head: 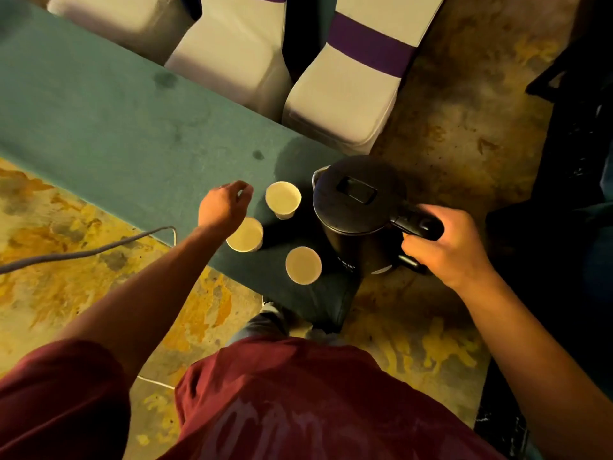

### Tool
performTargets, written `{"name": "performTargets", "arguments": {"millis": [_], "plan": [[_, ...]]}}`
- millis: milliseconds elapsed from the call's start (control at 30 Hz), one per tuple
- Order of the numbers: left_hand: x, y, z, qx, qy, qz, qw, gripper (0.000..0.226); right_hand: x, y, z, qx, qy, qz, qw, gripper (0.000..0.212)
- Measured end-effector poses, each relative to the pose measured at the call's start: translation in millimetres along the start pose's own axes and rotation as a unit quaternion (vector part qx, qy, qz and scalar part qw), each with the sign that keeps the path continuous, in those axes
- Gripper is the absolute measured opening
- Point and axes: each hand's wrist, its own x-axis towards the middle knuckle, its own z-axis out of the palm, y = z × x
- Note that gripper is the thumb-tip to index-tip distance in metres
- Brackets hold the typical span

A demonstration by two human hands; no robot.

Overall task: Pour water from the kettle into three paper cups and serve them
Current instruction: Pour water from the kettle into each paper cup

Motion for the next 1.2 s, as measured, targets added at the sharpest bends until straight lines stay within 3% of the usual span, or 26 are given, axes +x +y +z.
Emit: {"name": "performTargets", "arguments": {"millis": [267, 433, 600, 833, 967, 1200], "plan": [[-48, -13, 2, 0.017, 0.027, -0.011, 0.999, 0.033, -55, -9, -24, 0.036, 0.009, -0.003, 0.999, 0.017], [-50, -23, -8, 0.017, -0.026, 0.003, 1.0, 0.034, -94, -27, -9, 0.049, 0.041, 0.009, 0.998, 0.015], [-47, -40, -14, 0.093, -0.095, 0.04, 0.99, 0.041, -132, -49, 30, 0.095, 0.103, 0.038, 0.989, 0.018], [-53, -58, -15, -0.024, -0.184, 0.031, 0.982, 0.042, -174, -74, 89, 0.145, 0.147, 0.059, 0.977, 0.03], [-57, -54, -14, -0.073, -0.185, 0.021, 0.98, 0.039, -179, -80, 115, 0.133, 0.119, 0.056, 0.982, 0.013], [-55, -63, -22, -0.09, -0.183, 0.008, 0.979, 0.038, -173, -80, 143, 0.121, 0.081, 0.094, 0.985, 0.016]]}}
